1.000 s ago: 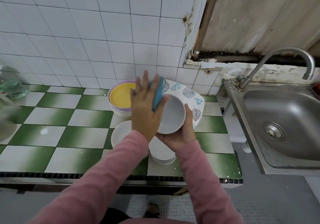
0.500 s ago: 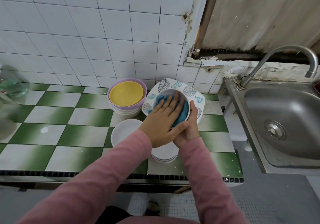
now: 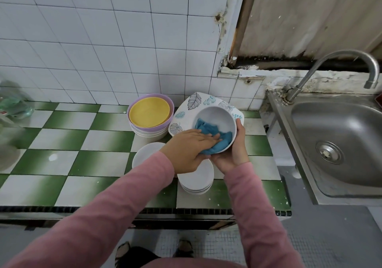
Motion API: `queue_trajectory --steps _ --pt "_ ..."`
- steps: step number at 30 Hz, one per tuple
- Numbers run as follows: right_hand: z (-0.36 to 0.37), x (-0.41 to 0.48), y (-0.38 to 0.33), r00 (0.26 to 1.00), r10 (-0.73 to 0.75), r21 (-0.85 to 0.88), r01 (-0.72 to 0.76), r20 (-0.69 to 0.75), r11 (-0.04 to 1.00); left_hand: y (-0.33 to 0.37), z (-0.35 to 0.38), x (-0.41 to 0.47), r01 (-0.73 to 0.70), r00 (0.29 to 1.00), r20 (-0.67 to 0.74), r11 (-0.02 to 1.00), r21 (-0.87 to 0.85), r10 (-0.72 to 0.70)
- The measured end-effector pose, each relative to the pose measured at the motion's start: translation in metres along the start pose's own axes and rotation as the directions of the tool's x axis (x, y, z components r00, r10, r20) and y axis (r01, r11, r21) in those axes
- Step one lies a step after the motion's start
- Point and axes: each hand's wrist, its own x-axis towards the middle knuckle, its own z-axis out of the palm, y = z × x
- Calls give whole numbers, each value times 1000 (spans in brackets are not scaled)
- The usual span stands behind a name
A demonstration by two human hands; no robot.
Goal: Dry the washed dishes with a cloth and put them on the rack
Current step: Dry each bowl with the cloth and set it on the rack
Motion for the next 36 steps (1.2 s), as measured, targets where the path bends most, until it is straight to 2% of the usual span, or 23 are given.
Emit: queue_trajectory --steps 4,6,9,12,14,16,17,19,20,22,27,29,31,36 --pt "-3 0 2 1000 22 16 -22 -5 1000 -1 -3 0 42 998 45 991 -127 -37" --pt "-4 1 6 999 21 -6 -21 -28 1000 -4 -4 -2 122 992 57 967 -225 -112" --pt "-4 1 8 999 0 -28 -1 -45 1000 -5 -12 -5 289 954 79 808 -513 -290" --pt "-5 -5 8 998 -61 33 62 -25 998 -2 -22 -5 359 880 96 520 -775 -465" --pt "-6 -9 6 992 -115 95 120 -52 988 -3 -27 -4 344 802 162 224 -912 -575" --pt "-7 -14 1 979 -178 139 191 -104 972 -7 -29 0 264 735 263 -93 -960 -625" --pt "-8 -18 -1 970 -207 145 224 -127 964 -9 -32 3 220 713 306 -213 -952 -630" --pt "-8 -26 -7 958 -240 123 260 -157 958 -12 -36 9 169 718 359 -350 -921 -596" --pt "-8 -31 -9 954 -244 77 260 -173 962 -11 -39 13 166 740 364 -372 -913 -565" --pt "-8 -44 -13 936 -265 -41 263 -232 964 -4 -44 24 195 778 358 -343 -919 -516" --pt "-3 -96 -34 815 -457 -205 409 -357 889 29 -50 68 264 859 308 -163 -951 -409" --pt "-9 -119 -43 746 -519 -261 449 -418 855 54 -53 85 289 895 303 -93 -953 -326" --pt "-17 -144 -49 672 -586 -310 497 -454 810 83 -52 101 314 909 322 -74 -947 -264" --pt "-47 -220 -52 388 -757 -411 663 -526 626 169 -38 130 350 932 346 23 -936 -109"
